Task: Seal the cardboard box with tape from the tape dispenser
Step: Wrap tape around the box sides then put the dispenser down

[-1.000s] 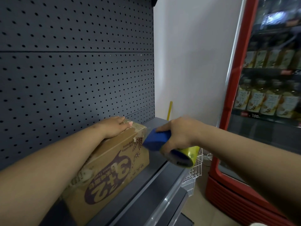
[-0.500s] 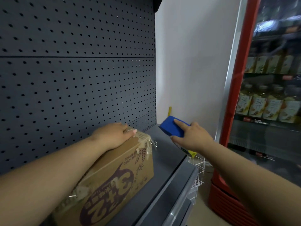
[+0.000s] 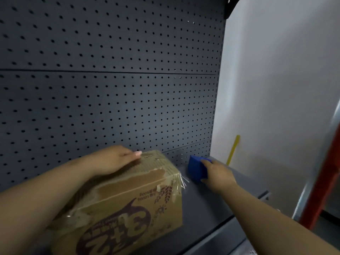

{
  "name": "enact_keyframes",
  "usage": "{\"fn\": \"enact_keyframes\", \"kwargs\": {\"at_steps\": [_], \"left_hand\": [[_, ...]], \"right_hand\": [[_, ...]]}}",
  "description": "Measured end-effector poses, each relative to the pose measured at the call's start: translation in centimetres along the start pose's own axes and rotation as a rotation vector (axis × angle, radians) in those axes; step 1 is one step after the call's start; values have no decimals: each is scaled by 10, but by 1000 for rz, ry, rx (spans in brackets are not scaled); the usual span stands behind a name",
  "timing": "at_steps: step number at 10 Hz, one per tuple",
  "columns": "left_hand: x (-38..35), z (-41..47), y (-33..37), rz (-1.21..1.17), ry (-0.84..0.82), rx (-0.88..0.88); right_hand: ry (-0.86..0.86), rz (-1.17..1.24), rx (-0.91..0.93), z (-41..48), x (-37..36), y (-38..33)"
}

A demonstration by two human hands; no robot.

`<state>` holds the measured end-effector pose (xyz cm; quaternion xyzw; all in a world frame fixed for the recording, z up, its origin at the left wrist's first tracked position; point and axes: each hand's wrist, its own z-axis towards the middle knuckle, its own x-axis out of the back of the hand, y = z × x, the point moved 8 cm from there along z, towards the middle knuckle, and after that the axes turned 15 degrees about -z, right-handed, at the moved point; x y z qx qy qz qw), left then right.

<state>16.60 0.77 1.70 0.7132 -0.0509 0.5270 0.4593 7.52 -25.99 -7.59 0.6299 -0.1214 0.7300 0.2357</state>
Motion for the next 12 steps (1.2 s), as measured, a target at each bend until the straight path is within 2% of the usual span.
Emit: {"fn": "enact_keyframes", "kwargs": {"at_steps": [1,2,3,4,5,6,7,8,10,11,12], "left_hand": [[15,-20,-18,-48,80,106],[23,-54,-30,-207,203,165],[39,-87,-68,-418,381,234],[44,-120,-137,-645,592,214],[28,-164,-94,-834,991,70],[-21,-162,-79,-1077,1073,28],[-29,-156,-82,-1043,1181,97],[-33,-161,-84,-963,1292,104],[-32,-160,-94,-871,1333,107],[-29,-158,-93,-867,1254,91],[-26,-156,-98,-1071,1091,141]], "right_hand": [[38,-115,108,6,-8,-12],[-63,-144,128,6,-22,-19],[68,265,82,0,16,-30],[138,1160,21,-26,57,-45],[-30,1561,-37,-51,55,-77],[-102,1617,-72,-65,41,-103],[182,1436,-183,-80,47,-100],[345,1311,-233,-86,54,-98],[384,1227,-234,-77,53,-100],[250,1326,-176,-73,49,-107],[-162,1760,-223,-71,43,-108]]}}
